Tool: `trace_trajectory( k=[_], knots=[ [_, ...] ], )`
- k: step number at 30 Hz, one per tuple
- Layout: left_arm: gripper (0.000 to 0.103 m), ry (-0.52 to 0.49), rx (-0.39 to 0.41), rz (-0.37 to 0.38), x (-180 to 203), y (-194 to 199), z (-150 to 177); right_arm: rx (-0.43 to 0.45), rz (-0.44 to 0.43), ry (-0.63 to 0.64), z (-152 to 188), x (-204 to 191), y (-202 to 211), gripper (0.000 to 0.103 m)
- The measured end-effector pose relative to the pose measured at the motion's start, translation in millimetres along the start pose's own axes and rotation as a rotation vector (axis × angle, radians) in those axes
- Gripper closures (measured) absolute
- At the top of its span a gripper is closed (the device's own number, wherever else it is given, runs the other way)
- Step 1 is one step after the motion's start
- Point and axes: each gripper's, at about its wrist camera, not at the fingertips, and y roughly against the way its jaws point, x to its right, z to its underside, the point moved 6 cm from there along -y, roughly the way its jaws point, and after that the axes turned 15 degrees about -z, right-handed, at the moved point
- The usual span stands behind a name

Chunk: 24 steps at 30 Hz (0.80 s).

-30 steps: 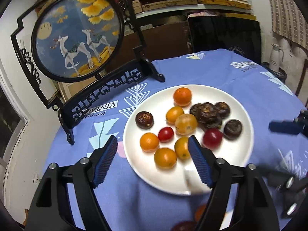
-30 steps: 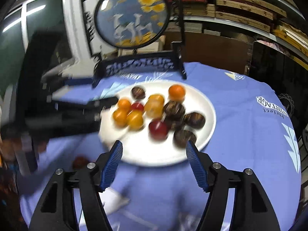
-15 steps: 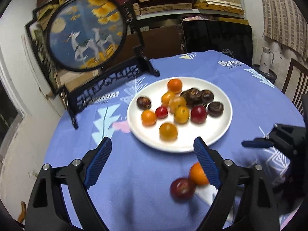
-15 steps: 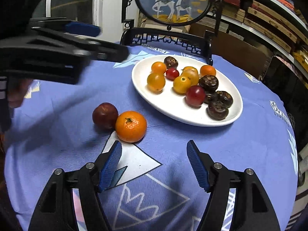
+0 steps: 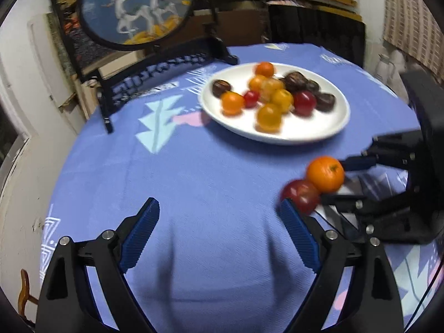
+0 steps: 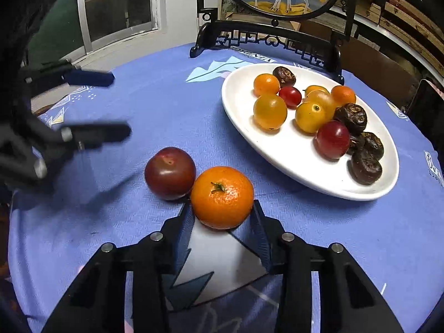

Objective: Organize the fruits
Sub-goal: 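Grasp red plum with left tool while right tool grasps a tangerine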

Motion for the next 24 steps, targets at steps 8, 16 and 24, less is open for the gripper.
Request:
trace_trajectory(
  k=[8,16,24],
  knots=[
    [0.016,-0.090,0.003,0.091,52,-2,-2,0.048,0.019,-0.089,22,16,36,0.061],
    [0.038,-0.053,-0.032,0.131,74,-24,-14,0.050,-0.002,-0.124,35,17,33,0.061],
    [0.065,-0.092,-0.025,0.143,83,-7,-10,0.068,-0.009,-0.142,40,13,37,0.061]
  ],
)
